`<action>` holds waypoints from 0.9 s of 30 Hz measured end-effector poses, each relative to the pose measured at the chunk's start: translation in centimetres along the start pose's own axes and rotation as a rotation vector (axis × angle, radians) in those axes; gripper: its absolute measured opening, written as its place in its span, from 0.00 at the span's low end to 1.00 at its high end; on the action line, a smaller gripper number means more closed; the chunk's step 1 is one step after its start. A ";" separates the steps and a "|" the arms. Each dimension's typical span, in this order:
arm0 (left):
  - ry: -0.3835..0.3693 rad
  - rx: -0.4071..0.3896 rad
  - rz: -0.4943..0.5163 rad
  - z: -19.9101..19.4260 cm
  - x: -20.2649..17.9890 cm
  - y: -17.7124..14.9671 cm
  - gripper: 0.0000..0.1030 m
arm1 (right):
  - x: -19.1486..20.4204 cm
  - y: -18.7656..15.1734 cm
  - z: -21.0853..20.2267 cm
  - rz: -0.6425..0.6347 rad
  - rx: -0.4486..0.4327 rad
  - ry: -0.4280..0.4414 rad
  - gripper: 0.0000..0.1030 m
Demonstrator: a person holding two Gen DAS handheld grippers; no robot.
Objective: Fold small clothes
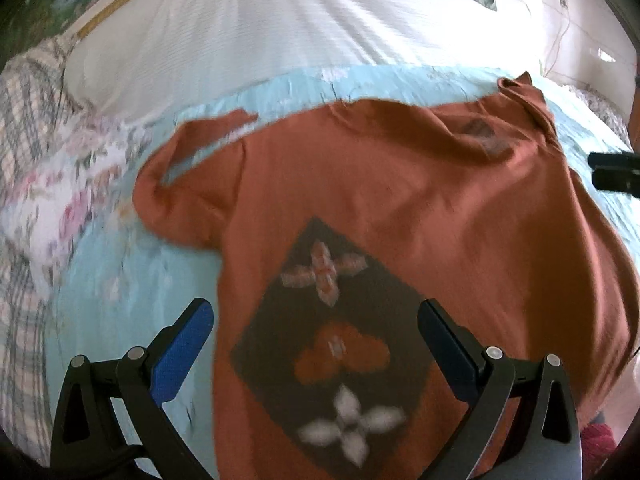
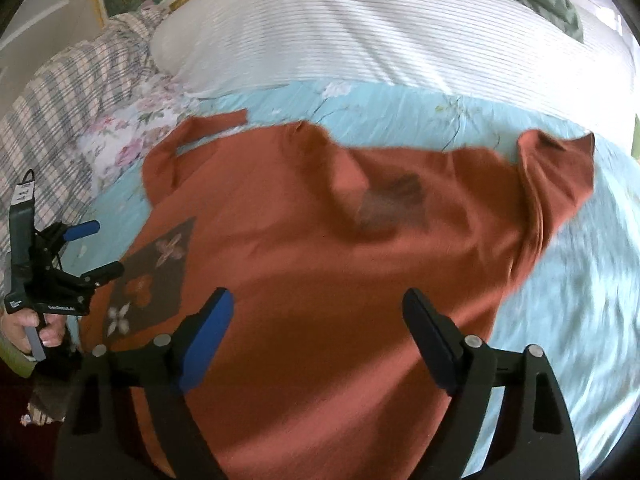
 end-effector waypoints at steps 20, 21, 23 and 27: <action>-0.040 0.123 0.082 24.8 9.2 18.4 0.99 | -12.7 13.4 17.0 -0.211 0.234 -0.140 0.72; -0.068 0.135 0.072 25.4 9.3 18.2 0.98 | -12.9 12.8 17.8 -0.236 0.266 -0.158 0.70; -0.129 0.131 0.042 25.9 9.4 17.9 0.92 | -12.6 12.4 17.7 -0.296 0.268 -0.199 0.51; -0.185 0.085 0.058 25.1 8.6 17.3 0.57 | -12.2 11.9 15.9 -0.251 0.246 -0.200 0.09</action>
Point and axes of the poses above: each gripper's, at about its wrist camera, not at the fingertips, and z roughly the way its jaws point, x to its left, y to its top, the point moved 6 cm from there along z, roughly the way its jaws point, and after that the axes turned 1 degree about z, right-handed, at the moved point
